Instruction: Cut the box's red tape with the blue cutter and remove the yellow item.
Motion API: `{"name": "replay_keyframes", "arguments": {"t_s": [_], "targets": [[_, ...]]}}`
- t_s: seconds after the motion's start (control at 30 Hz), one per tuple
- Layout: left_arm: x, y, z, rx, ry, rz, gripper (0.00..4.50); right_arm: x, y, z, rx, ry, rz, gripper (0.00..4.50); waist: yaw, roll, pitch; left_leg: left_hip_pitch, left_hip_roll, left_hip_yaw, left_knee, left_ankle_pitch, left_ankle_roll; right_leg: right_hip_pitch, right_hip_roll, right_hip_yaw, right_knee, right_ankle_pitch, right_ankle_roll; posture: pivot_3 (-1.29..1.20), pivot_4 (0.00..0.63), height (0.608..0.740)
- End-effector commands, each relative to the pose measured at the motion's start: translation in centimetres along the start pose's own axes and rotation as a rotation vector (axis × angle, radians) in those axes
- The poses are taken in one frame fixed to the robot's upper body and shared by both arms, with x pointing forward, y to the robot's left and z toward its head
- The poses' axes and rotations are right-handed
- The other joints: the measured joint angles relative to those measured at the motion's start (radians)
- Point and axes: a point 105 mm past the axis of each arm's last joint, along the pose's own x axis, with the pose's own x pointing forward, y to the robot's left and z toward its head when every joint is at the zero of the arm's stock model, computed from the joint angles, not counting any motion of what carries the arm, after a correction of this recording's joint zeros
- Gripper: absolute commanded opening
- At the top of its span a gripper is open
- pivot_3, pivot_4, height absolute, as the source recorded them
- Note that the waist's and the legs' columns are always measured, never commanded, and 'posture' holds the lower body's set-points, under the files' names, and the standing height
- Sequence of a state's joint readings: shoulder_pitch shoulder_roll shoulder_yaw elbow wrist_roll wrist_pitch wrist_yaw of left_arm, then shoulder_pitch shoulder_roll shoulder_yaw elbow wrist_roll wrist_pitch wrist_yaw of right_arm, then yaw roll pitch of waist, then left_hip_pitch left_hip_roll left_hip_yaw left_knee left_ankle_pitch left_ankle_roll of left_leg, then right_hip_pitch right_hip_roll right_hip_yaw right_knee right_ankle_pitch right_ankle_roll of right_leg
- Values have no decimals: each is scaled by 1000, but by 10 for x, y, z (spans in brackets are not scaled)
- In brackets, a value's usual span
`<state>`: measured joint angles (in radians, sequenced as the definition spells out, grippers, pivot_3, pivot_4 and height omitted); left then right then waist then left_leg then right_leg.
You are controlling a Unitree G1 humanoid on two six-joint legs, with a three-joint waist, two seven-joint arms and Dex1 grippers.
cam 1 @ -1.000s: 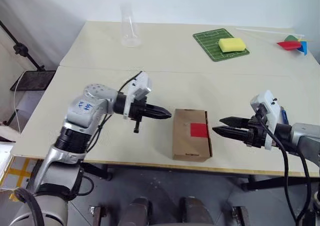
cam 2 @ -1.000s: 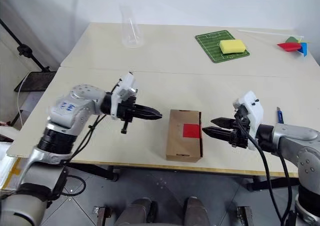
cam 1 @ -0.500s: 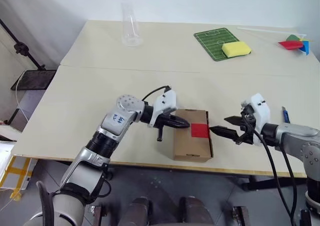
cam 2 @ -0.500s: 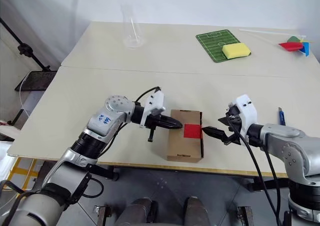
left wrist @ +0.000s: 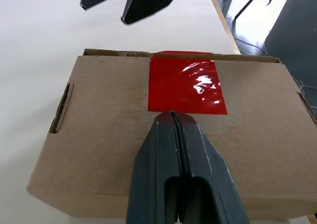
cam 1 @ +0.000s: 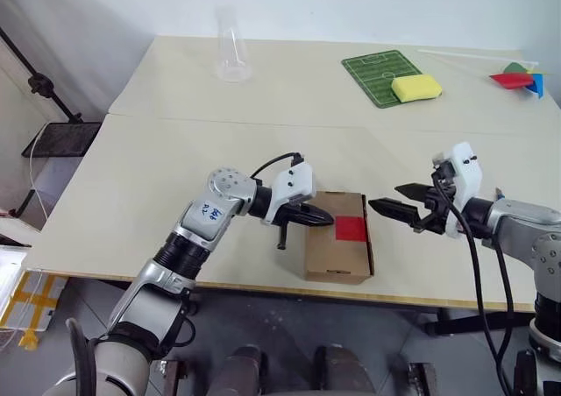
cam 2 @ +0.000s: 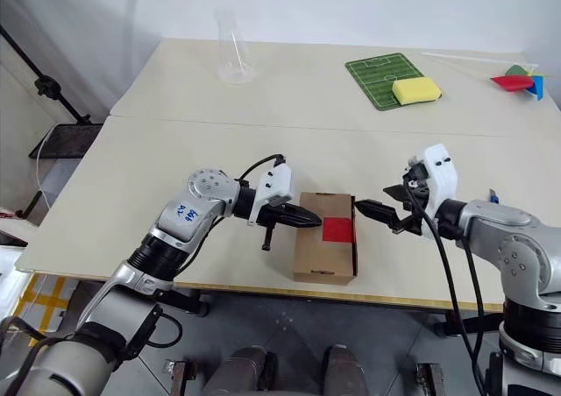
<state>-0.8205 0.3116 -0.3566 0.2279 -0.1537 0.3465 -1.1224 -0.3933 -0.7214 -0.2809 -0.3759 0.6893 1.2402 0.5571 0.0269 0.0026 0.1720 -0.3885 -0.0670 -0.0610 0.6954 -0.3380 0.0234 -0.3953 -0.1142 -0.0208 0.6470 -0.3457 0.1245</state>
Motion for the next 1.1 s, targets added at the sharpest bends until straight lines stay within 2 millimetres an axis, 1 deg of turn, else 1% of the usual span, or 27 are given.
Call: {"name": "replay_keyframes", "arguments": {"t_s": [0.03,0.1,0.2,0.33,0.37,0.43,0.5,0.6,0.7,0.77,0.83,0.97,1.1], "targets": [[3,0,-3,4,27,1,0,0,-5,-12,-21,46,-34,4454,0,0,0,0,0,0,0,0,0,0,0,0,0,0,0,0,150,740],[2,0,-2,4,26,2,0,-2,-8,-18,-22,72,-48,4454,-1,0,0,0,0,0,0,0,0,0,0,0,0,0,0,0,150,740],[2,0,-2,6,26,0,0,-4,-6,-19,-9,80,-29,4454,-2,0,0,0,0,0,0,0,0,0,0,0,0,0,0,0,150,740],[3,0,-1,8,23,-1,0,-7,-10,-20,-23,91,-53,4454,-1,0,0,0,0,0,0,0,0,0,0,0,0,0,0,0,150,740],[3,0,-1,8,23,-2,0,-7,-11,-17,-23,80,-63,4454,-1,0,0,0,0,0,0,0,0,0,0,0,0,0,0,0,150,740],[4,0,-1,8,21,-1,0,-10,-13,-4,-12,23,-63,4454,-1,0,0,0,0,0,0,0,0,0,0,0,0,0,0,0,150,740],[4,0,-1,7,21,-2,0,-12,-7,9,20,-44,-19,4454,-1,0,0,0,0,0,0,0,0,0,0,0,0,0,0,0,150,740],[4,0,-1,5,21,-2,0,-12,0,13,46,-62,22,4454,0,0,0,0,0,0,0,0,0,0,0,0,0,0,0,0,150,740],[4,0,-2,3,22,-2,0,-9,6,10,48,-36,46,4454,0,0,0,0,0,-1,0,0,0,0,0,0,0,0,0,0,150,740],[4,-1,-1,4,21,-1,0,-4,9,3,59,-11,50,4454,-1,0,0,0,-1,-1,0,0,0,0,0,0,0,0,0,0,150,740],[5,-1,-1,3,20,-1,0,-2,6,-6,55,24,27,4454,0,0,0,0,0,-1,0,0,0,0,0,0,0,0,0,0,150,740],[4,-1,-1,0,21,2,0,-1,5,-11,73,38,23,4454,-2,0,0,0,-1,-1,0,0,1,0,0,0,0,0,0,0,150,740],[3,-1,-1,-3,24,4,0,-2,6,-20,76,82,17,4454,-1,0,0,0,-1,-1,0,0,0,0,0,0,0,0,0,0,150,740]]}}
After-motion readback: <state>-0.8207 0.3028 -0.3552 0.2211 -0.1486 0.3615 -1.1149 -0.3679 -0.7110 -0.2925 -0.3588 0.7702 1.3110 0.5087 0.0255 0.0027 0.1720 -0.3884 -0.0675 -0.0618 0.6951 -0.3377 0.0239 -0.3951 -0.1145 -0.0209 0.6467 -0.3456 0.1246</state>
